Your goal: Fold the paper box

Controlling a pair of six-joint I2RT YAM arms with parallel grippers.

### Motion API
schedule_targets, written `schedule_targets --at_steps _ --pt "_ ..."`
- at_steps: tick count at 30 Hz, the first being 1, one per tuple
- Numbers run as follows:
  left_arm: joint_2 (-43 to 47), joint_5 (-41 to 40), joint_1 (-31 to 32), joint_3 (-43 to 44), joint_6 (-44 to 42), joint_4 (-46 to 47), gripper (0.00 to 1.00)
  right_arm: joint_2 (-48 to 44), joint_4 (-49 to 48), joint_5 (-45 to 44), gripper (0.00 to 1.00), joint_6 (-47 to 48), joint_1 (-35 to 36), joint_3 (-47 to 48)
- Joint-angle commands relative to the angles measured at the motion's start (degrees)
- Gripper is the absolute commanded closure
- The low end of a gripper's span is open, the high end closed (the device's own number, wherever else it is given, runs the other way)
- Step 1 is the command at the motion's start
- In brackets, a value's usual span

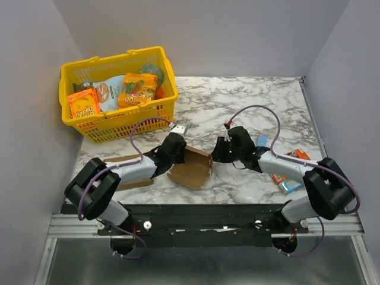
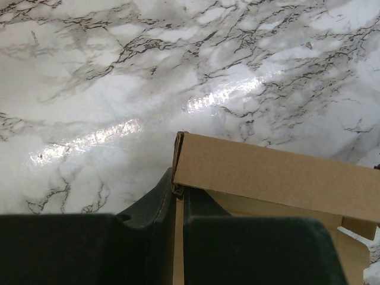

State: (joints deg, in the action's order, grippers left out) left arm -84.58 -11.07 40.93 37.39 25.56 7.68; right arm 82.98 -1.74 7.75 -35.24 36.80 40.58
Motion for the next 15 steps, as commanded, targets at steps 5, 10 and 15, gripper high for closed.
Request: schedule_targets --at_steps 5,10,15 --pt "0.2 4.4 0.1 -2.2 -2.3 4.1 1.00 -6.1 -0.4 1.7 0.61 -5.8 2.0 -6.6" --pt "2.9 14.7 -0.3 -6.0 -5.9 10.2 1.00 -9.8 2.4 0.6 0.61 -3.3 1.9 -9.5" --pt "4.4 17.9 -1.2 -7.3 -8.2 9.9 1.00 -15.6 6.4 1.6 0.61 -0.1 1.9 -11.1"
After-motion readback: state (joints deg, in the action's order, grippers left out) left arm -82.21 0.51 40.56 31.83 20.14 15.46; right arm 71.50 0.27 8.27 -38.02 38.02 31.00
